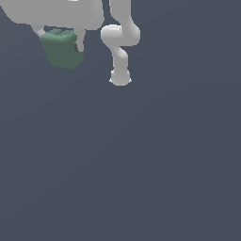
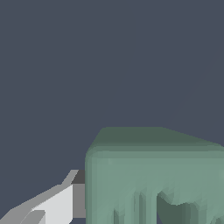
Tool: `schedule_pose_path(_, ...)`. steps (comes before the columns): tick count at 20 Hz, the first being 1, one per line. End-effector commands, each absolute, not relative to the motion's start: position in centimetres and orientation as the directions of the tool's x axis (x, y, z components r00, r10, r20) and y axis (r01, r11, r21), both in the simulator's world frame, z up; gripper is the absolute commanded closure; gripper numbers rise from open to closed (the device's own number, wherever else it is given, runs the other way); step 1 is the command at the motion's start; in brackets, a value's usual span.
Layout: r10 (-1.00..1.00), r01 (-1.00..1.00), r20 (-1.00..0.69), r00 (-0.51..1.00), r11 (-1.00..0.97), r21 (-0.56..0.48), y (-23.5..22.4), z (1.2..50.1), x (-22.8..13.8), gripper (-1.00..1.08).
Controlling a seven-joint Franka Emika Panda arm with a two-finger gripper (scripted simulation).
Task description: Pick up the object and move it to a goal position.
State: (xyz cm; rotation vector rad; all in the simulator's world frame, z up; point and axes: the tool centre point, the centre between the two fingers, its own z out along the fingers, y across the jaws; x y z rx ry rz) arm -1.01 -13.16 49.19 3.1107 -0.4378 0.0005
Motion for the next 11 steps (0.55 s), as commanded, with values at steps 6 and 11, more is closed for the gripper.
schedule_pose_path(6,-0.276,-0.276,0.0,0.961,-0.961,0.0,-13.55,50.55,-0.58,1.08)
schedule_pose_path(11,-0.276,-0.276,0.0,0.961,-0.961,0.0,-13.64,50.73,-0.5,1.08)
